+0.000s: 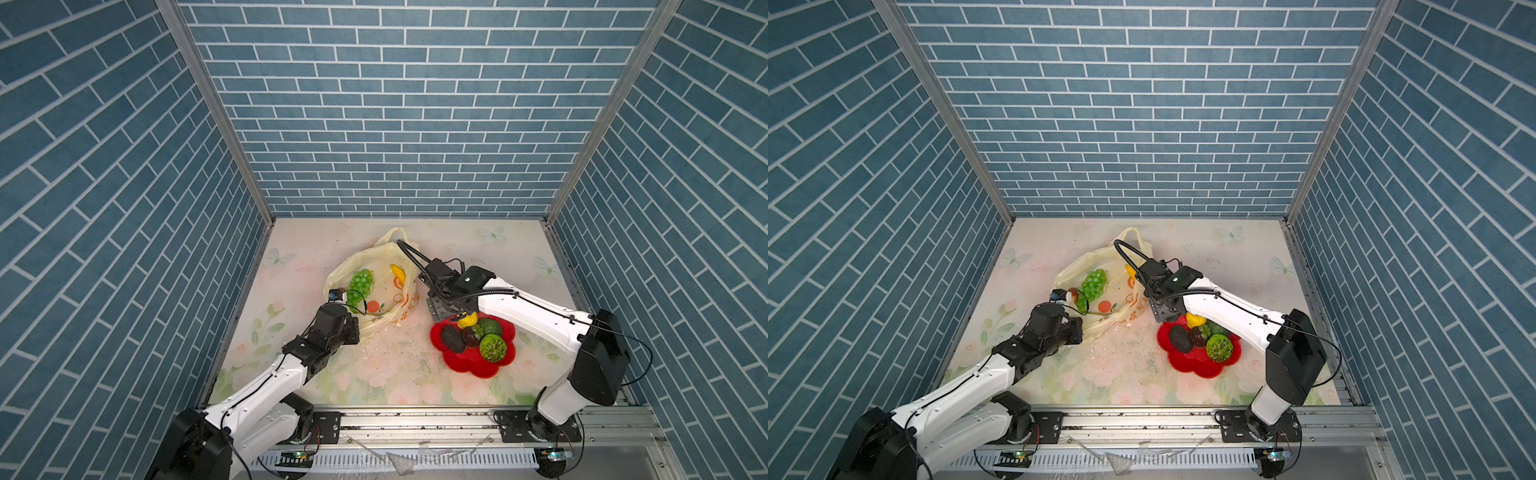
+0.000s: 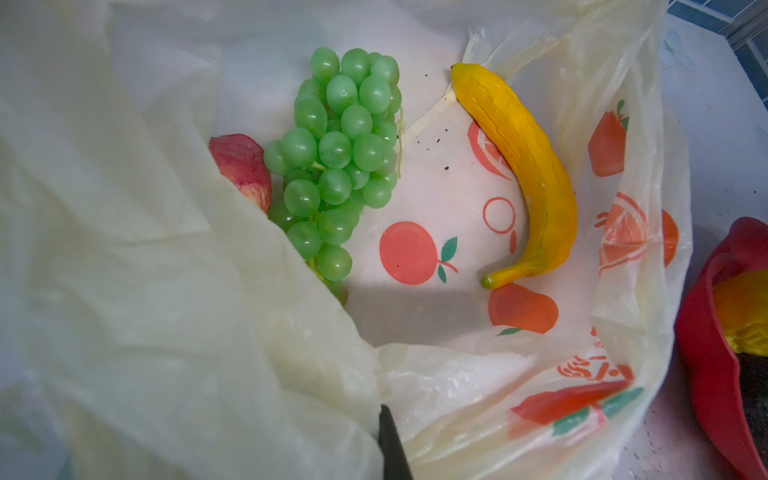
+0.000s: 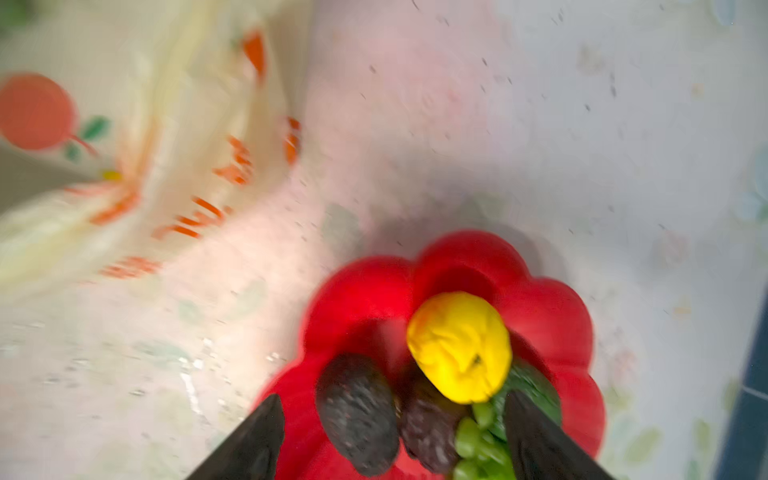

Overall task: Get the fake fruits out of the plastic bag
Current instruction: 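Move the right gripper back over the bag opening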

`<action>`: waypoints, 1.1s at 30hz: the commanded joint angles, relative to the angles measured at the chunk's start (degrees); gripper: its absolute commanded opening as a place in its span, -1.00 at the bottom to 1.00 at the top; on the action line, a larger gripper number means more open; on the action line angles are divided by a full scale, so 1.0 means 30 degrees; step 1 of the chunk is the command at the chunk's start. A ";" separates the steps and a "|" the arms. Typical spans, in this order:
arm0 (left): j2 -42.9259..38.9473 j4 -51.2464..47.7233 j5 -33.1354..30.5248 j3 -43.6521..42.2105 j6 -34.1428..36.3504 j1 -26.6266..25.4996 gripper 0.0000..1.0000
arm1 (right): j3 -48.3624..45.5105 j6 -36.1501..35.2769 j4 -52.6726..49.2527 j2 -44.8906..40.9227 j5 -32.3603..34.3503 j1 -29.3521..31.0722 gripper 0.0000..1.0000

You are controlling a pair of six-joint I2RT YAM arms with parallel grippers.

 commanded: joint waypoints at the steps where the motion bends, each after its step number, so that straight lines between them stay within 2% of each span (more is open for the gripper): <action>1: 0.0171 -0.0282 0.0678 -0.0366 -0.0641 0.0042 -0.97 | 0.1054 0.0020 0.4816 0.0749 -0.3119 0.0211 0.57; 3: 0.0435 -0.0198 0.0811 -0.0431 -0.0842 0.0025 -0.97 | 0.2372 -0.0075 0.5830 0.2039 -0.3770 0.0695 0.49; 7: 0.0600 -0.0312 0.0646 -0.0247 -0.0732 0.0013 -0.97 | 0.6457 -0.0290 0.4701 0.5828 -0.4184 0.1472 0.41; 12: 0.0661 -0.0472 0.0644 -0.0083 -0.0401 0.0009 -0.97 | 0.7657 0.0225 0.4541 0.8227 -0.4983 0.1475 0.29; 18: 0.1997 -0.0289 0.1589 0.0454 0.0061 0.0013 -0.95 | 0.5361 0.0406 0.4277 0.7232 -0.4543 0.1562 0.13; 23: 0.3708 -0.0729 0.2264 0.1563 0.0899 -0.0016 -0.89 | 0.2763 0.0692 0.3952 0.6079 -0.4394 0.1561 0.11; 33: 0.3644 -0.0807 0.2227 0.1614 0.0876 -0.0017 -0.86 | 0.1143 0.1215 0.4939 0.6430 -0.4549 0.1136 0.06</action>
